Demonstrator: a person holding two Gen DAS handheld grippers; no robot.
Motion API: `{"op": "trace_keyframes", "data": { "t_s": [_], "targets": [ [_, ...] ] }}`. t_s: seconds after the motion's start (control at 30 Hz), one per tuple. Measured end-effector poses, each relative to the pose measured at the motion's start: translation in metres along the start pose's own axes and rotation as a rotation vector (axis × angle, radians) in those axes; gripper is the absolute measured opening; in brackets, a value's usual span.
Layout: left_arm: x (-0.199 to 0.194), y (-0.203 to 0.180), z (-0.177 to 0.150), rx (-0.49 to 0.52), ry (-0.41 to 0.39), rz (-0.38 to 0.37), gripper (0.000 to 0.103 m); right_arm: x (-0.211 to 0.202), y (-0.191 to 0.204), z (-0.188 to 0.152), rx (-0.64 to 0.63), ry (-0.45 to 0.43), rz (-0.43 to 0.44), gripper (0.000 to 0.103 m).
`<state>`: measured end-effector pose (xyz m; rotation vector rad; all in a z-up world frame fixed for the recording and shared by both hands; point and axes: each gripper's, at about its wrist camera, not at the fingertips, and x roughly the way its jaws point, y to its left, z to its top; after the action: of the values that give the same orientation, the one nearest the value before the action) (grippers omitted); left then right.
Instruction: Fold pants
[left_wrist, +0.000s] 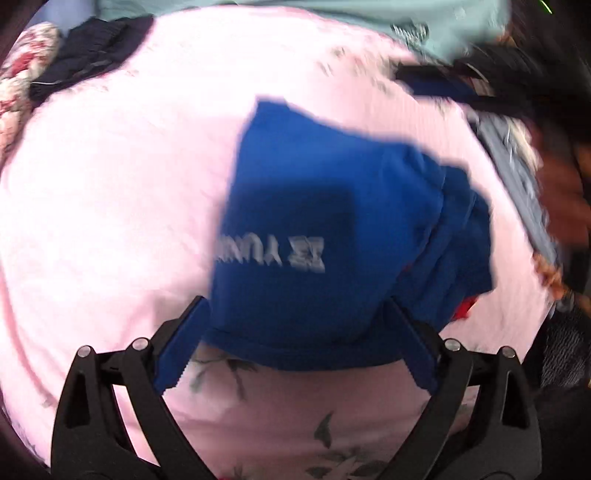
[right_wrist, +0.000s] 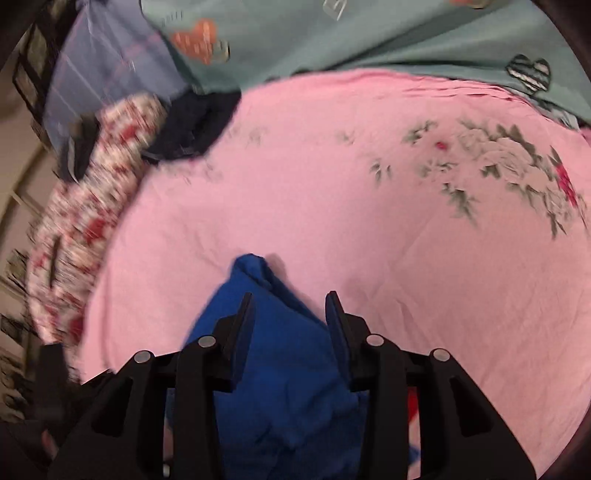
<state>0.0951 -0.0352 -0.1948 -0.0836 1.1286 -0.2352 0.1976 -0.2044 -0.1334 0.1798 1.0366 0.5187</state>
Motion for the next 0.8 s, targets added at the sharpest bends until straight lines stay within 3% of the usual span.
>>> {"op": "trace_keyframes", "data": {
  "t_s": [0.07, 0.17, 0.23, 0.3, 0.37, 0.43, 0.5, 0.63, 0.73, 0.8],
  "targets": [
    [-0.021, -0.003, 0.012, -0.012, -0.069, -0.025, 0.096, -0.025, -0.008, -0.018, 0.029, -0.022, 0.050, 0.039],
    [-0.022, -0.027, 0.030, 0.049, -0.096, -0.061, 0.096, -0.027, -0.018, -0.053, 0.102, 0.013, 0.116, 0.039],
    [-0.004, -0.045, 0.036, 0.088, -0.072, -0.061, 0.096, -0.017, -0.031, -0.084, 0.113, 0.065, 0.038, 0.036],
    [0.022, -0.058, 0.034, 0.128, 0.002, -0.081, 0.096, -0.010, -0.044, -0.112, 0.106, 0.103, -0.048, 0.034],
    [0.041, -0.088, 0.021, 0.254, -0.012, 0.073, 0.098, -0.013, -0.059, -0.126, 0.125, 0.094, -0.062, 0.035],
    [0.047, -0.106, 0.009, 0.356, -0.035, 0.154, 0.099, -0.016, -0.069, -0.131, 0.167, 0.104, -0.069, 0.040],
    [0.044, -0.111, 0.008, 0.369, -0.041, 0.173, 0.099, -0.026, -0.074, -0.129, 0.219, 0.101, -0.040, 0.040],
    [0.015, -0.095, 0.015, 0.258, -0.062, 0.100, 0.098, -0.061, -0.060, -0.112, 0.180, -0.034, -0.023, 0.040],
    [0.007, -0.108, 0.008, 0.300, -0.096, 0.061, 0.099, -0.067, -0.046, -0.093, 0.127, -0.093, 0.060, 0.040],
    [0.023, -0.119, 0.004, 0.342, -0.031, 0.021, 0.099, -0.058, -0.040, -0.083, 0.115, -0.097, 0.123, 0.040]
  ]
}}
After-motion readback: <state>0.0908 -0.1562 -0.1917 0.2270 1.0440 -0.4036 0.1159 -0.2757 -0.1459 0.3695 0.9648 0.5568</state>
